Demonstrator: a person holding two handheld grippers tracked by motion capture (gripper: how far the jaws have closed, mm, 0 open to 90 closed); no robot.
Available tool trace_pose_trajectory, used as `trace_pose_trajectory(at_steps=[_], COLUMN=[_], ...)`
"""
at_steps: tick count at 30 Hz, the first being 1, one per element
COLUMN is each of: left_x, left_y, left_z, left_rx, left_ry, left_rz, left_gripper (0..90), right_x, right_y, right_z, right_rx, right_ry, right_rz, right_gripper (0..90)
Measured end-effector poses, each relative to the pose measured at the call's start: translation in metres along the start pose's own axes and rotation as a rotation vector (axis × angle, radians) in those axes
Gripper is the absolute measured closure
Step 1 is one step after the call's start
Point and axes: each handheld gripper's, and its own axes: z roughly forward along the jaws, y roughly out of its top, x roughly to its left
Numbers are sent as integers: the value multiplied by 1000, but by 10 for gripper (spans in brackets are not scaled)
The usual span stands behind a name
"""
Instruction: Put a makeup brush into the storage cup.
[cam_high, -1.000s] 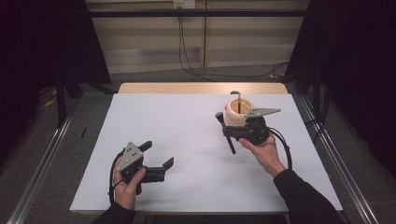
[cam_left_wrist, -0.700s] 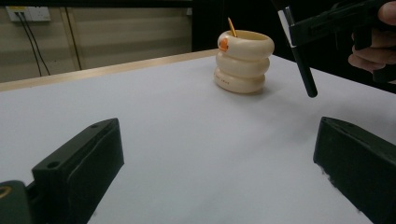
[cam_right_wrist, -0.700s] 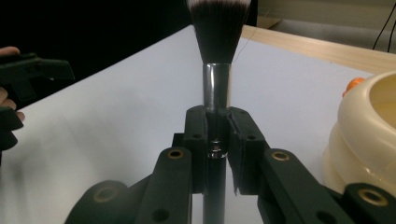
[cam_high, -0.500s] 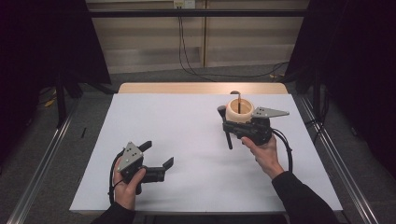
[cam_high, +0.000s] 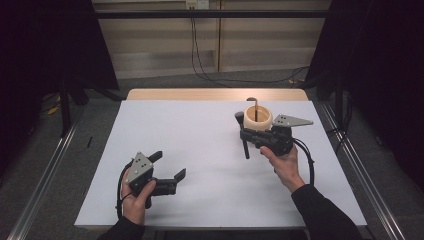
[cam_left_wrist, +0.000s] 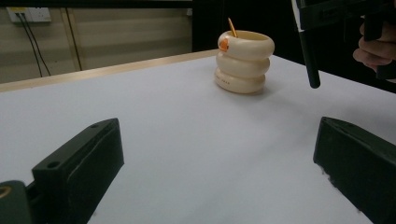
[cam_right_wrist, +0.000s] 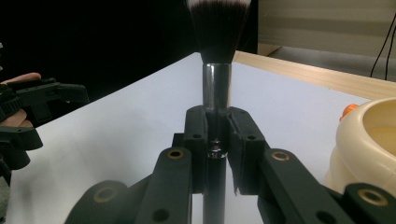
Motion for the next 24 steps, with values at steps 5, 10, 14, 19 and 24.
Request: trace_pose_trajectory(at_steps=[5, 10, 14, 19, 24], left_x=[0, -1, 0, 0, 0], left_y=[0, 0, 0, 0, 0], left_z=[0, 0, 0, 0, 0], left_rx=[1, 6, 2, -1, -1], left_ry=[0, 7, 7, 1, 3], left_rz=[0, 1, 3, -3, 1], left_gripper=[15, 15, 15, 15, 15], right_x=[-1, -1, -2, -4, -12], right_y=[4, 11, 17, 22, 23], right_z=[-3, -6, -7, -8, -8], right_rx=[-17, -24, -32, -45, -53], right_ry=[4, -3, -13, -25, -50], right_rz=[-2, 0, -2, -8, 6], right_gripper=[788, 788, 788, 789, 789])
